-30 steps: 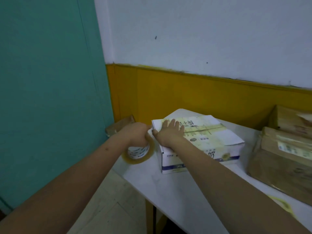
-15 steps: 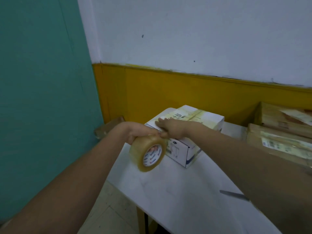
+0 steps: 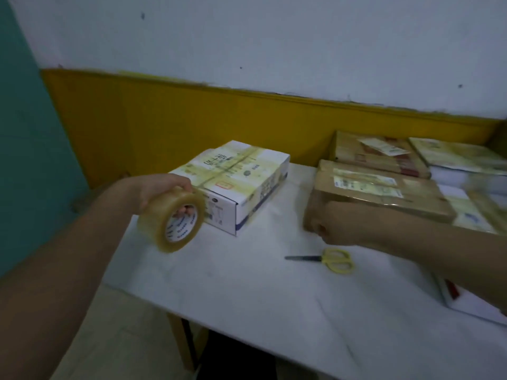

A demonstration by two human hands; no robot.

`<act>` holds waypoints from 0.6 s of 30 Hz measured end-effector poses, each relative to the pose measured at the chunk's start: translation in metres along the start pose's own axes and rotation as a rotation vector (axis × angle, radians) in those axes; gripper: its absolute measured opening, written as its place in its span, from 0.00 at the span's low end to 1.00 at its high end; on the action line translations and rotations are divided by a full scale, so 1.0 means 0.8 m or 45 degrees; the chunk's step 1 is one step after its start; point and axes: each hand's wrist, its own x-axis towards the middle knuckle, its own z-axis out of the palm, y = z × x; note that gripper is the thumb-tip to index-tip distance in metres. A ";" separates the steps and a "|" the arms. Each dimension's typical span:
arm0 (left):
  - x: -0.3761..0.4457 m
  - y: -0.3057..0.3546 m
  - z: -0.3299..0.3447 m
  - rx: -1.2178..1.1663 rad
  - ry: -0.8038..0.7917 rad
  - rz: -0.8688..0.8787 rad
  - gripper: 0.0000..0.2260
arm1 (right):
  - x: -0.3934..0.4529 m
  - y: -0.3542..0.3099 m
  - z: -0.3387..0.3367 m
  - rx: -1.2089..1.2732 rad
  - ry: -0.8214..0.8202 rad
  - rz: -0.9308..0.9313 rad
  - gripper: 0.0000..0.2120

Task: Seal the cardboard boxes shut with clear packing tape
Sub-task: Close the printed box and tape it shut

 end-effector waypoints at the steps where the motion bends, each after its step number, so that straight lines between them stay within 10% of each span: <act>1: 0.001 0.000 0.002 -0.021 0.009 -0.009 0.14 | -0.008 0.005 0.009 0.034 -0.152 0.083 0.04; 4: -0.001 0.002 0.017 -0.054 0.011 -0.036 0.13 | -0.026 0.003 0.033 -0.018 -0.317 0.132 0.11; 13: -0.031 0.003 0.095 -0.339 -0.354 0.011 0.15 | -0.061 -0.005 0.036 0.018 0.062 -0.007 0.11; 18: -0.031 -0.008 0.086 -0.573 -0.399 -0.017 0.18 | -0.064 -0.014 -0.042 0.676 0.465 -0.155 0.08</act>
